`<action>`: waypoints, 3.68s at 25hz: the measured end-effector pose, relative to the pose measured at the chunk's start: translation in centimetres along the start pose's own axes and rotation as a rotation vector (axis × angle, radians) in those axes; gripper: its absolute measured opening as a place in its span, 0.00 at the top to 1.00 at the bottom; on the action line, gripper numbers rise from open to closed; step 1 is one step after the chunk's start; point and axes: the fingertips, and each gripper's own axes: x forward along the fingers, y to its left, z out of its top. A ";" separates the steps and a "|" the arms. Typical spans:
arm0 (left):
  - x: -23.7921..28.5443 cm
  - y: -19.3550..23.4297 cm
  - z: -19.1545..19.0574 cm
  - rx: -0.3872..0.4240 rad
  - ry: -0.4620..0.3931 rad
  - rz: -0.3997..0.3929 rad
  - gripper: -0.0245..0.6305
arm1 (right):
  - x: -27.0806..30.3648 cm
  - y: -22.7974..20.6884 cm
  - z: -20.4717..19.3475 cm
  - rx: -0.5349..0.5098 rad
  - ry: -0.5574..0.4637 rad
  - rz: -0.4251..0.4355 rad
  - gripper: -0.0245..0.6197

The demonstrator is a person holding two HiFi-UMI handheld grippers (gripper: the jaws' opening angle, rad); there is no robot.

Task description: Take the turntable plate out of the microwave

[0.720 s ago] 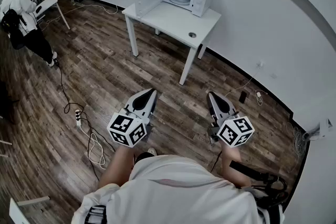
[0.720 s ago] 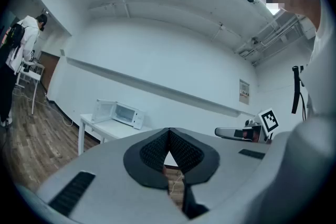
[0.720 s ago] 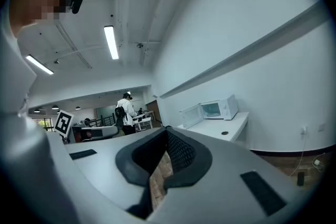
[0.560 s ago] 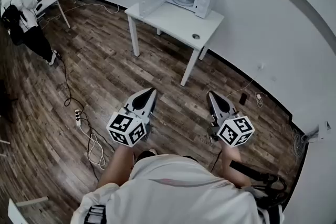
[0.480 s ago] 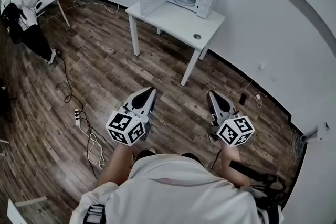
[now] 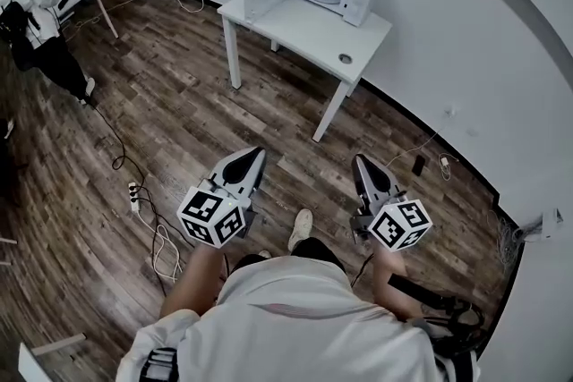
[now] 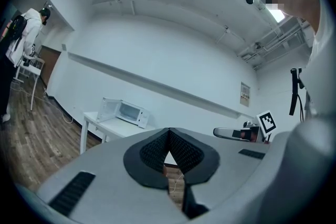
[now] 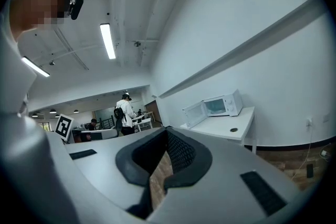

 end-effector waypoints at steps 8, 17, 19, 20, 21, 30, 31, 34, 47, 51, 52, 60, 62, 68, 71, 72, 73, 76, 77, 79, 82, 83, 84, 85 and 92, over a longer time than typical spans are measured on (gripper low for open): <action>3.9 2.3 0.9 0.046 0.001 -0.026 0.95 | 6.2 -2.9 -0.2 0.037 0.011 0.060 0.96; 13.3 5.8 3.0 0.058 0.009 0.018 0.95 | 12.8 -11.1 3.1 0.059 -0.008 0.088 0.96; 15.2 6.4 3.3 0.058 0.010 0.032 0.95 | 14.2 -12.8 3.5 0.064 -0.003 0.100 0.96; 16.2 6.7 3.5 0.058 0.011 0.040 0.95 | 14.9 -13.6 3.8 0.066 -0.003 0.107 0.96; 17.2 7.0 3.7 0.057 0.012 0.047 0.95 | 15.6 -14.4 4.2 0.068 -0.003 0.113 0.96; 25.4 7.8 4.3 0.071 0.014 0.088 0.95 | 19.7 -21.9 6.3 0.075 0.013 0.160 0.96; 26.2 8.1 4.2 0.069 0.018 0.089 0.95 | 20.2 -22.6 6.4 0.078 0.014 0.161 0.96; 28.1 8.9 4.0 0.063 0.032 0.092 0.95 | 21.6 -24.1 6.5 0.089 0.018 0.160 0.96; 35.8 17.3 5.5 0.028 0.004 0.081 0.95 | 29.9 -29.1 7.1 0.071 0.032 0.098 0.96; 38.9 21.3 6.9 0.012 0.006 0.054 0.95 | 34.3 -30.1 8.1 0.063 0.035 0.073 0.96; 39.7 22.4 7.3 0.011 0.009 0.046 0.95 | 35.5 -30.3 8.3 0.062 0.037 0.063 0.96; 44.2 33.2 11.0 0.031 0.040 0.007 0.95 | 46.1 -31.0 10.1 0.046 0.014 -0.011 0.96; 45.2 35.4 11.5 0.031 0.051 -0.017 0.95 | 48.4 -31.1 10.4 0.045 0.003 -0.036 0.96; 48.4 39.2 12.0 0.020 0.074 -0.092 0.95 | 53.2 -30.9 10.0 0.040 0.013 -0.083 0.96; 49.5 40.0 11.5 0.000 0.085 -0.122 0.95 | 54.3 -31.3 9.6 0.036 0.035 -0.104 0.96; 49.9 40.2 11.3 -0.007 0.092 -0.129 0.95 | 54.6 -31.5 9.6 0.039 0.036 -0.112 0.96; 50.4 40.5 11.2 -0.013 0.099 -0.135 0.95 | 54.9 -31.8 9.7 0.042 0.036 -0.118 0.96; 52.4 40.9 10.8 -0.023 0.112 -0.145 0.95 | 56.1 -33.5 9.9 0.048 0.036 -0.117 0.96; 53.3 41.0 10.7 -0.021 0.115 -0.146 0.95 | 56.5 -34.3 9.8 0.052 0.037 -0.113 0.96; 54.9 41.1 10.6 -0.015 0.121 -0.142 0.95 | 57.5 -35.7 9.8 0.064 0.037 -0.100 0.96; 57.1 41.4 10.8 -0.013 0.125 -0.130 0.95 | 58.7 -37.7 10.1 0.079 0.029 -0.081 0.96; 57.9 41.4 11.1 -0.013 0.122 -0.129 0.95 | 59.1 -38.5 10.4 0.081 0.029 -0.076 0.96; 59.0 41.3 11.4 -0.012 0.117 -0.128 0.95 | 59.5 -39.4 10.8 0.083 0.029 -0.070 0.96; 60.2 41.1 11.6 -0.008 0.114 -0.127 0.95 | 59.8 -40.5 11.1 0.087 0.029 -0.065 0.96; 68.5 40.1 10.7 -0.027 0.169 -0.102 0.95 | 61.5 -48.5 12.0 0.146 0.019 -0.033 0.96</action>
